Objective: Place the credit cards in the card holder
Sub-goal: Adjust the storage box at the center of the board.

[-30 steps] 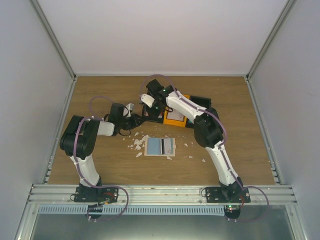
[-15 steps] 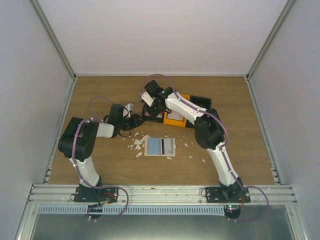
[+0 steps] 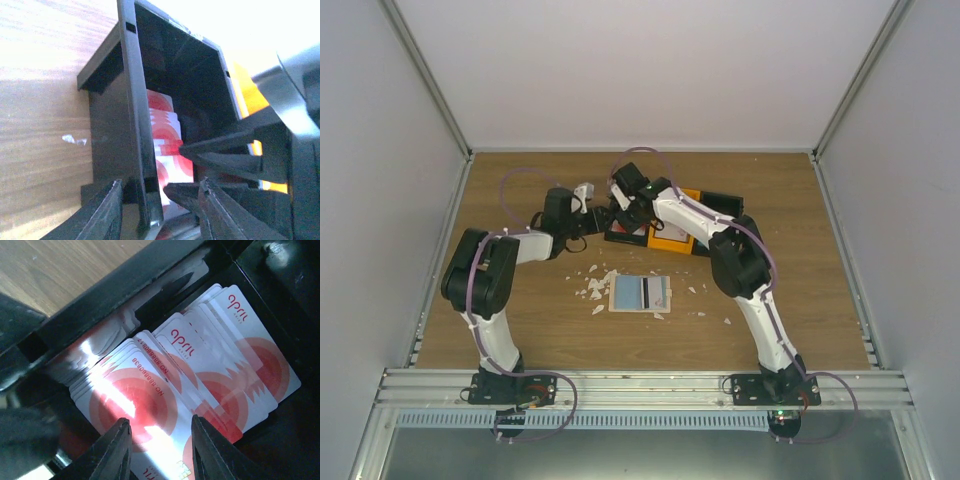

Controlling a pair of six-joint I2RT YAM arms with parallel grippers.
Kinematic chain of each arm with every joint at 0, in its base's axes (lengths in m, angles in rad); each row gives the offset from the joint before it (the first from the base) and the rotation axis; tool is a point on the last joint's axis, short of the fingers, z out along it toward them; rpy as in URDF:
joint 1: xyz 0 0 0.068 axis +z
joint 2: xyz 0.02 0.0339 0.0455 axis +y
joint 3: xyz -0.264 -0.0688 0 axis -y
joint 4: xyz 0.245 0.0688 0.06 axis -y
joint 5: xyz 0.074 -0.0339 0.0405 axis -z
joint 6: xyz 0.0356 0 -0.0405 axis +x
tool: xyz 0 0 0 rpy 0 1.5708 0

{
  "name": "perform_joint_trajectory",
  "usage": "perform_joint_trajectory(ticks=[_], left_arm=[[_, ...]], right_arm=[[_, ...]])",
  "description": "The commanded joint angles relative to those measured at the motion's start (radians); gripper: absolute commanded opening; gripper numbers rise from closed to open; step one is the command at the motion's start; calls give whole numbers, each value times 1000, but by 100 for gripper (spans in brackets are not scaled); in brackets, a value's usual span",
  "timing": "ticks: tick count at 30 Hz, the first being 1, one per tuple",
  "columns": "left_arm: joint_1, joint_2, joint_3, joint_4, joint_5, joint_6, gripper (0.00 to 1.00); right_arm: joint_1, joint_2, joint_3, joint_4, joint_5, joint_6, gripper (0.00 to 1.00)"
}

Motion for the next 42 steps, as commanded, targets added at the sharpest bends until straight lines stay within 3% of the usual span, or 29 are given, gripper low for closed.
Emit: perform_joint_trajectory(ticks=[1,9,15,25,29,33,38,42], left_arm=[[-37,45,60,-21,-63,108,40],[-96,25,58,-119,-235,160,11],[-151,-63,6,-190,-327,146,6],[-267,-148,-67,-327,-463,-38,12],[-298,-187,-110,-343,-475,-45,31],[-306,-276,-97,-425,-486,27,50],[-317,-383,8,-550,-465,209,52],[-318,-392,89,-552,-408,336,55]], right_arm=[[-19,-92,-56,40,18,105,35],[-19,-312,-252,187,-30,221,35],[-19,-528,-492,310,-31,321,35],[-19,-825,-896,369,-91,480,35],[-19,-951,-1064,366,-96,560,35],[-20,-1046,-1182,361,-72,639,36],[-29,-1038,-1257,351,-10,693,36],[-75,-991,-1282,401,-8,686,36]])
